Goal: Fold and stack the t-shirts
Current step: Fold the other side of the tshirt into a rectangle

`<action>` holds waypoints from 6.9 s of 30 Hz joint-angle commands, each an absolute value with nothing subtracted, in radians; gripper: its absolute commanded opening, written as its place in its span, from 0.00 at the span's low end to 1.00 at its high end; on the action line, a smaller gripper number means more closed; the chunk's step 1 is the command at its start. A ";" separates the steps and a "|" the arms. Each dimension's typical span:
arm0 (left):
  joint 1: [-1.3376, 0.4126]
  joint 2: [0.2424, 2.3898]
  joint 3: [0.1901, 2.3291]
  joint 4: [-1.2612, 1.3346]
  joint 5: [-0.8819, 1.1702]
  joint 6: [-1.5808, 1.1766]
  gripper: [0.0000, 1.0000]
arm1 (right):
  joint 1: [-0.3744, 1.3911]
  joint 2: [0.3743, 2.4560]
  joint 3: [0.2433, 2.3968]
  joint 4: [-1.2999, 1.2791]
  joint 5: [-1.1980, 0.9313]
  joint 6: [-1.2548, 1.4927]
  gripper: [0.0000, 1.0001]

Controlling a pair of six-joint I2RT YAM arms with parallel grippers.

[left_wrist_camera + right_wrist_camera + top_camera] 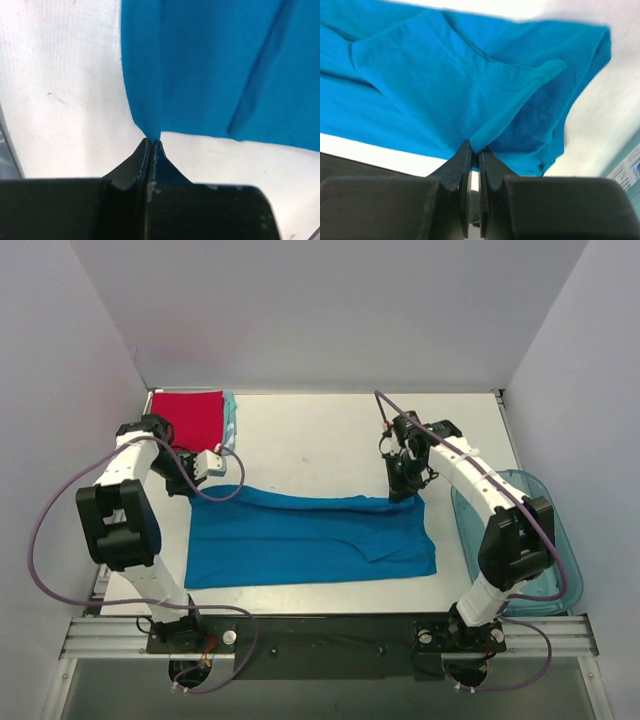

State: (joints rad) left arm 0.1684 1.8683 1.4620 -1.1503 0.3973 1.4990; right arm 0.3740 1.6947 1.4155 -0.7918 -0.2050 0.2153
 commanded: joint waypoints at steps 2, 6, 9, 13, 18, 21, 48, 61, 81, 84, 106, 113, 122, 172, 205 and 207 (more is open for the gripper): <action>0.179 1.721 1.277 -1.155 0.347 1.658 0.00 | 0.377 1.614 1.231 -0.832 -0.216 0.248 0.00; 0.181 1.710 1.213 -1.161 0.296 1.692 0.00 | 0.379 1.652 1.168 -0.773 -0.233 0.276 0.00; 0.183 1.703 1.206 -1.164 0.232 1.709 0.00 | 0.376 1.677 1.144 -0.756 -0.204 0.291 0.00; 0.183 1.695 1.210 -1.158 0.204 1.740 0.00 | 0.374 1.700 1.140 -0.749 -0.189 0.276 0.00; 0.183 1.716 1.331 -1.071 0.378 1.522 0.00 | 0.351 1.732 1.232 -0.753 -0.183 0.265 0.00; 0.183 1.718 1.377 -0.930 0.419 1.415 0.00 | 0.305 1.784 1.400 -0.753 -0.175 0.253 0.00; 0.181 1.615 1.037 -0.960 0.293 1.565 0.00 | 0.276 1.713 1.160 -0.741 -0.248 0.227 0.00; 0.183 1.637 1.144 -0.951 0.278 1.585 0.00 | 0.282 1.666 1.180 -0.811 -0.241 0.241 0.00; 0.183 1.631 1.330 -1.356 0.453 1.675 0.66 | 0.357 1.617 1.293 -0.859 -0.137 0.227 0.48; 0.161 1.629 1.322 -1.207 0.552 1.508 0.49 | 0.470 1.647 1.396 -0.784 -0.141 0.216 0.38; 0.129 1.654 1.057 -0.842 0.474 1.267 0.05 | 0.660 2.042 1.479 -0.589 -0.512 0.149 0.00; 0.149 1.634 1.101 -1.067 0.502 1.442 0.06 | 0.692 1.954 1.417 -0.592 -0.546 0.112 0.00; 0.149 1.640 1.167 -1.210 0.555 1.552 0.08 | 0.707 1.951 1.408 -0.617 -0.497 0.110 0.00; -0.077 1.738 1.074 -0.581 0.560 0.969 0.26 | 0.804 2.099 1.522 -0.491 -0.598 0.034 0.00; 0.063 1.572 1.005 -1.109 0.294 1.580 0.19 | 0.778 1.982 1.370 -0.393 -0.548 0.072 0.00; 0.057 1.569 1.055 -1.150 0.374 1.577 0.19 | 0.782 1.951 1.362 -0.390 -0.574 0.055 0.00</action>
